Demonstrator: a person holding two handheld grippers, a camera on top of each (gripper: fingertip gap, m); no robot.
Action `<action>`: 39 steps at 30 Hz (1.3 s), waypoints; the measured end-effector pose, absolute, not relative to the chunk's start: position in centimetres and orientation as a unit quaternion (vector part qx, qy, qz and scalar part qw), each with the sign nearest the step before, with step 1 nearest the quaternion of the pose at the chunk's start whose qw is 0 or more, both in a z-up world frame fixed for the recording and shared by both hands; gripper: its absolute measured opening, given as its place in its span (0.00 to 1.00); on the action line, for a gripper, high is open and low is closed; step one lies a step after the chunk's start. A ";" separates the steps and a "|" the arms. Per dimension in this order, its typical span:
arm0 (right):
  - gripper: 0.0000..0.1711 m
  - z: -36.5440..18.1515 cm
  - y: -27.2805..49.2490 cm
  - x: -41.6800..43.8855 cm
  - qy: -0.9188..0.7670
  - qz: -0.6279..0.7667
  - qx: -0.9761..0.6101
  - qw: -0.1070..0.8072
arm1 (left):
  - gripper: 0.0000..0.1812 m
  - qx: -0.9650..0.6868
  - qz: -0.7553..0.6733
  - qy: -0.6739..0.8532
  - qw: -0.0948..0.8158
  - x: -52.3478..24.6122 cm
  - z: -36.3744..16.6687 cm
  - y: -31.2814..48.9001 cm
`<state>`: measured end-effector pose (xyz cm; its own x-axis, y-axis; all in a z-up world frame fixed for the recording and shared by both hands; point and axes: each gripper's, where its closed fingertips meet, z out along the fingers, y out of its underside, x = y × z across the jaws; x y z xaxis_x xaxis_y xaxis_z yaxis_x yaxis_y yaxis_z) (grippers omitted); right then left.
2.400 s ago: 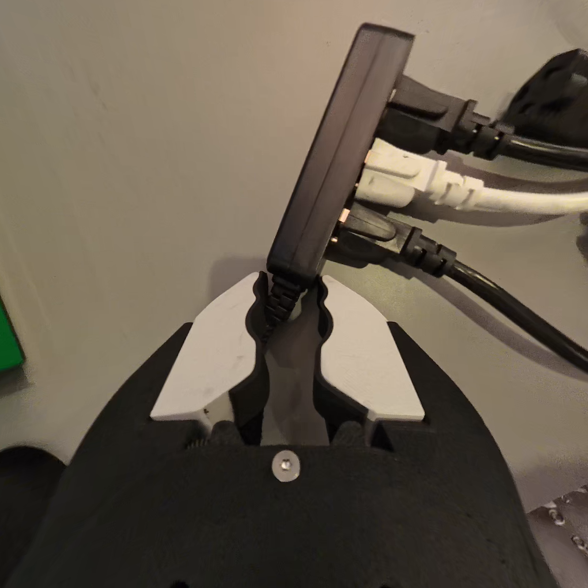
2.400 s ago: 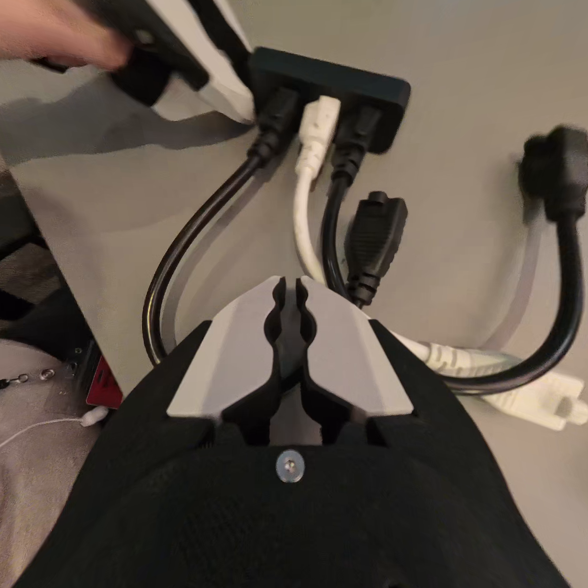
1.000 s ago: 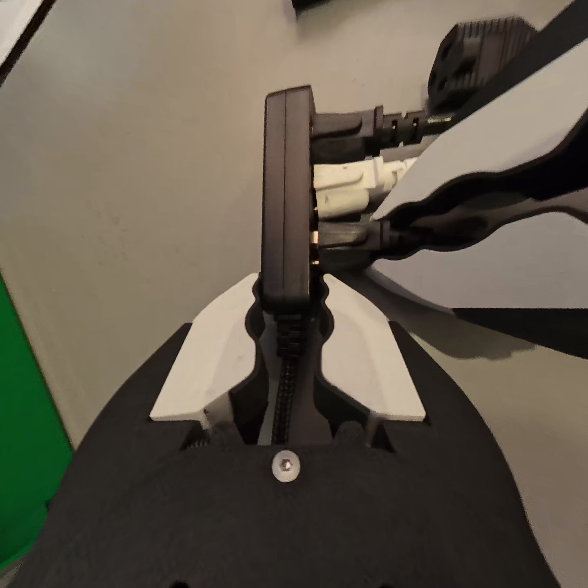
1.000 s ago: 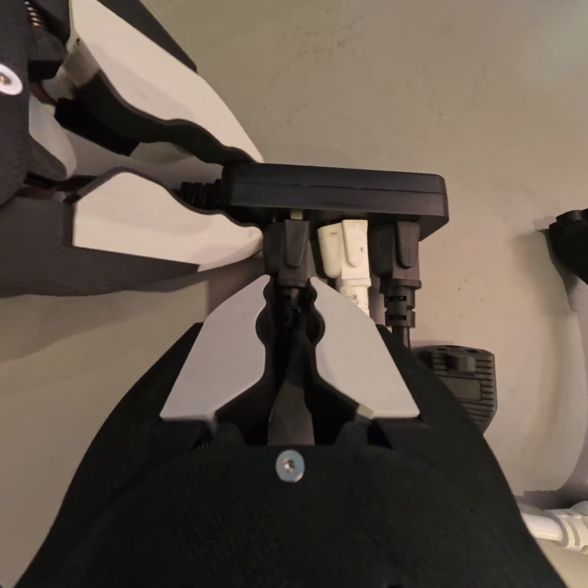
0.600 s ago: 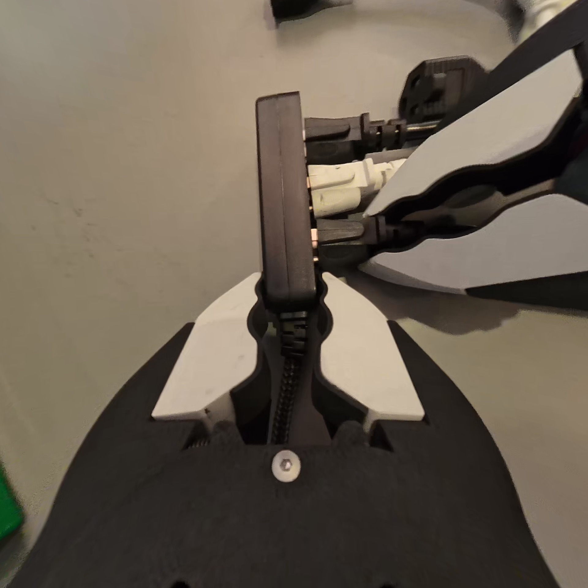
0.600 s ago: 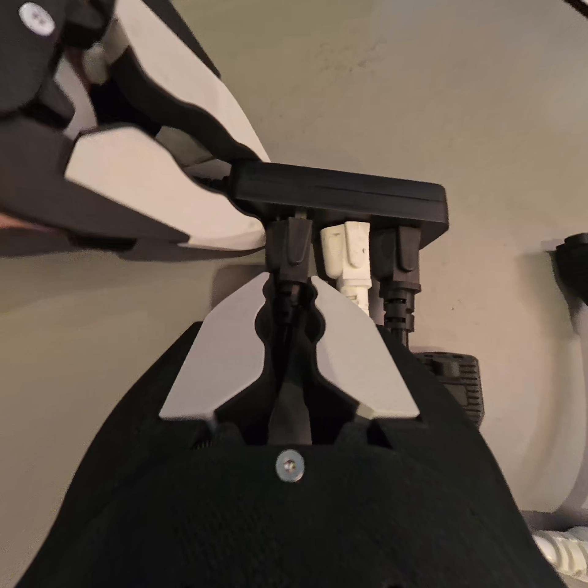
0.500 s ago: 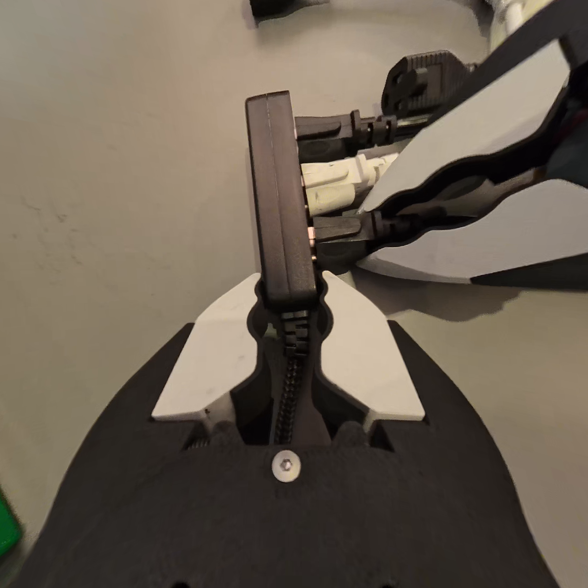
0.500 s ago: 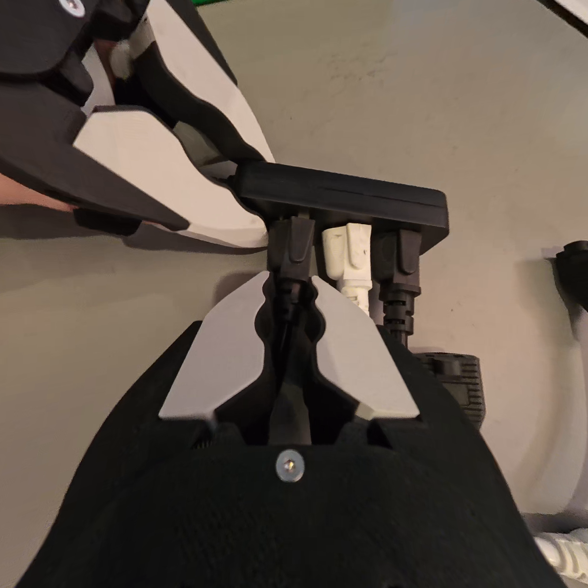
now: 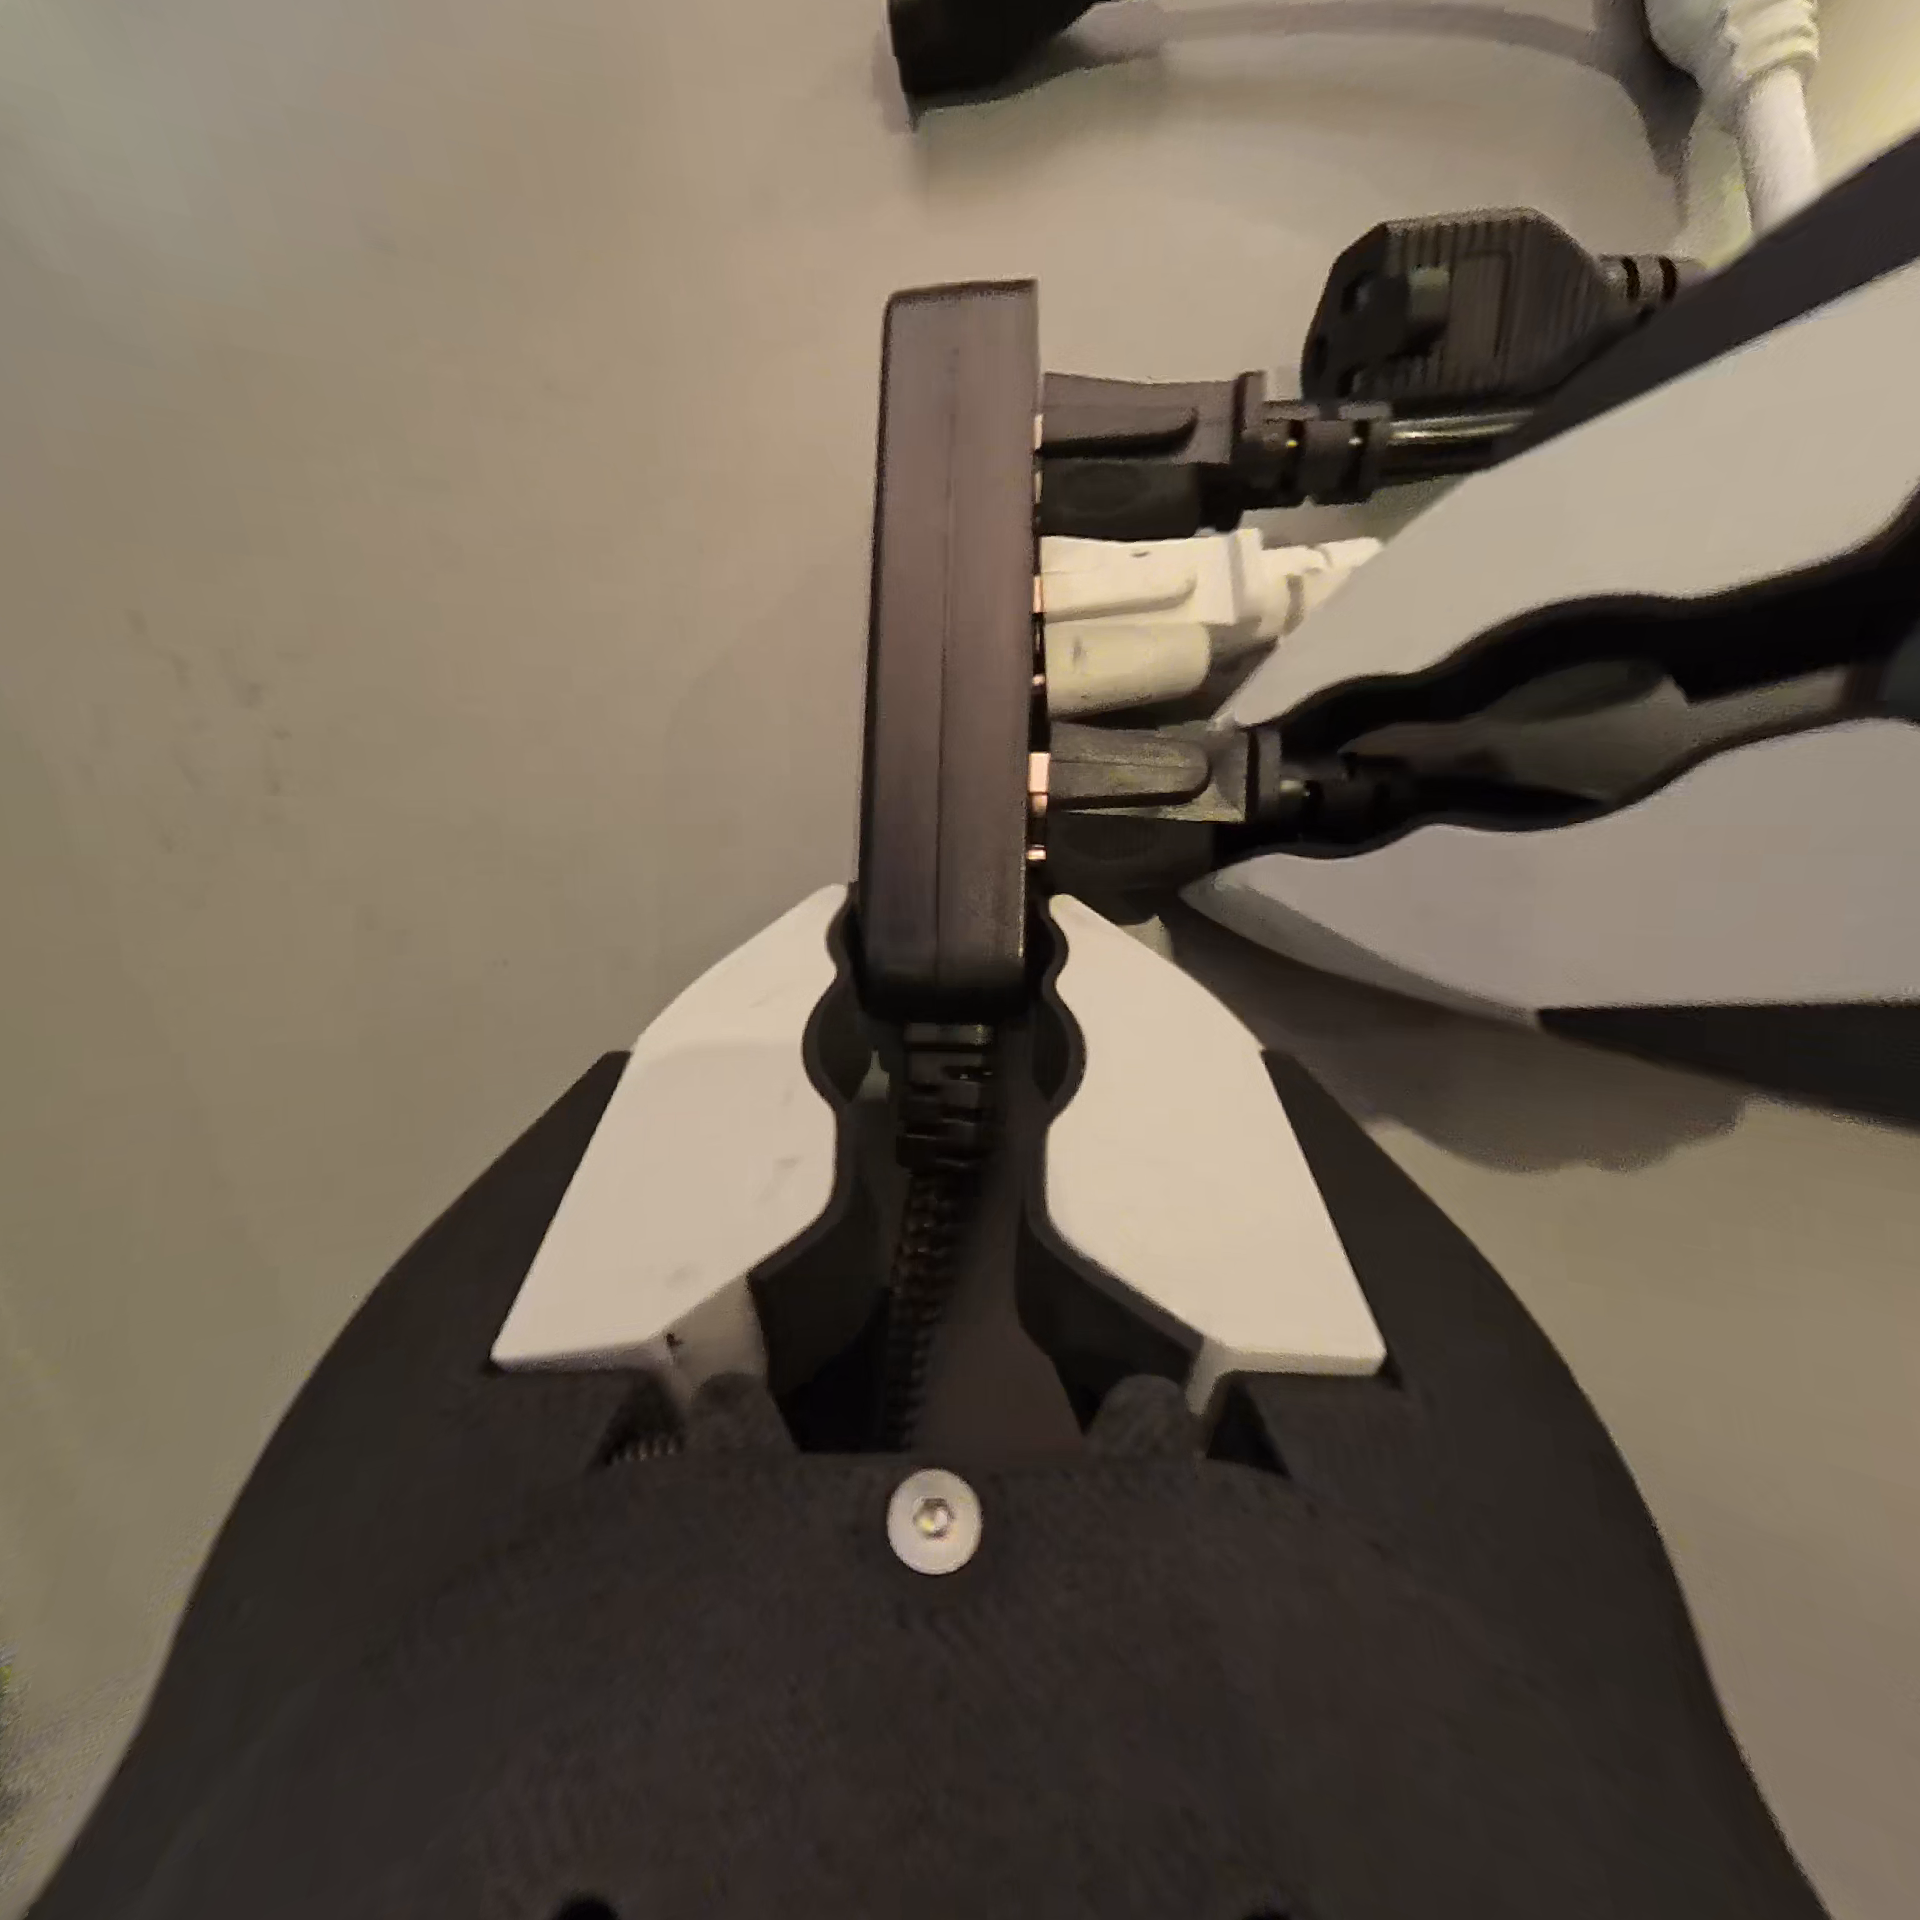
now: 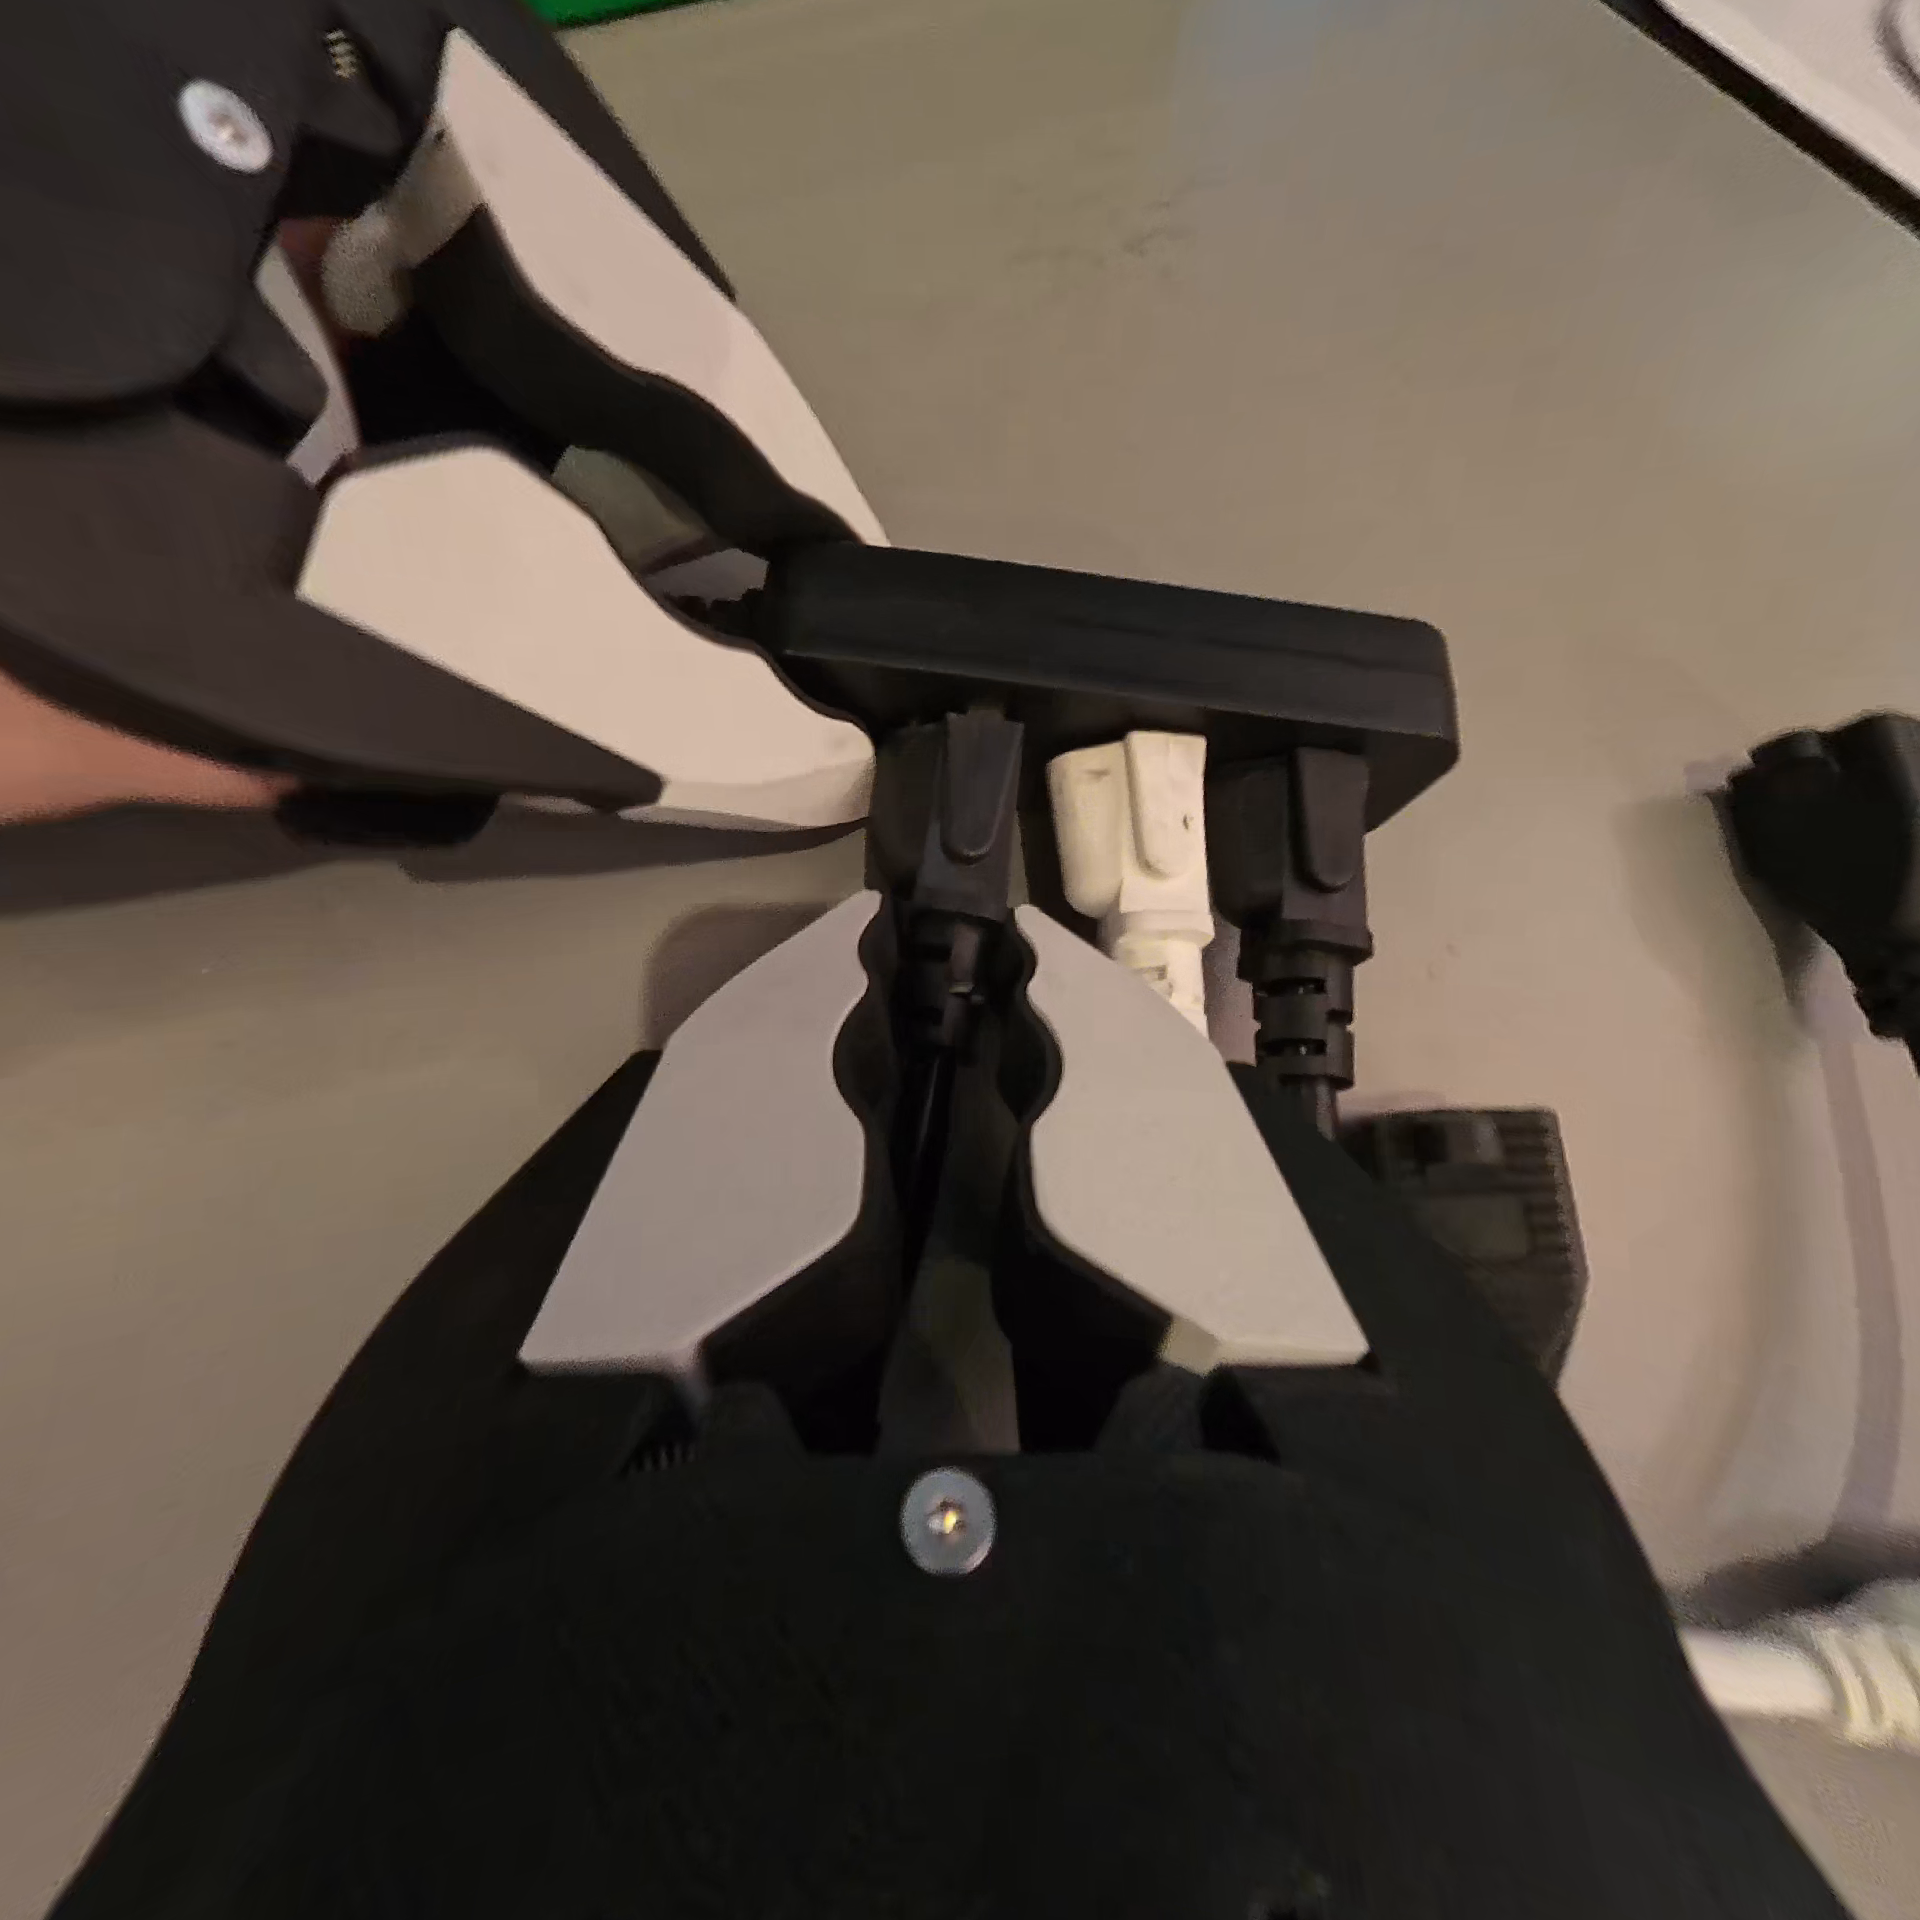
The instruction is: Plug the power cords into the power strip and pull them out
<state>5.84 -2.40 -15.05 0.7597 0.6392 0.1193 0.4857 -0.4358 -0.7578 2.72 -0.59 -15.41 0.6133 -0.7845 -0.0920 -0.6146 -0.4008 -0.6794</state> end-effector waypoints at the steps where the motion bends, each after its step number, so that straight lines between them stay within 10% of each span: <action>1: 0.11 -15.1 -2.6 6.0 -0.321 0.085 -0.848 0.413 | 0.15 -0.830 -0.124 0.411 0.356 2.9 -15.4 -0.7; 12: 0.11 -12.4 -3.3 7.8 -0.440 0.028 -0.768 0.465 | 0.17 -0.791 -0.267 0.377 0.400 3.9 -10.1 -3.4; 15: 0.11 -11.1 -3.0 8.7 -0.463 -0.018 -0.734 0.497 | 0.30 -0.782 -0.312 0.332 0.425 2.4 -6.5 -2.1; 27: 0.11 -9.7 -2.9 9.2 -0.484 -0.058 -0.658 0.574 | 0.40 -0.770 -0.476 0.360 0.226 8.9 -6.2 1.4; 30: 0.11 -10.0 -2.8 9.2 -0.485 -0.052 -0.658 0.574 | 0.26 -0.744 -0.539 0.380 0.108 10.4 -7.4 -0.6; 39: 0.17 -11.0 -3.2 9.0 -0.484 0.013 -0.690 0.538 | 0.25 -0.734 -0.553 0.370 0.136 10.6 -7.8 -0.2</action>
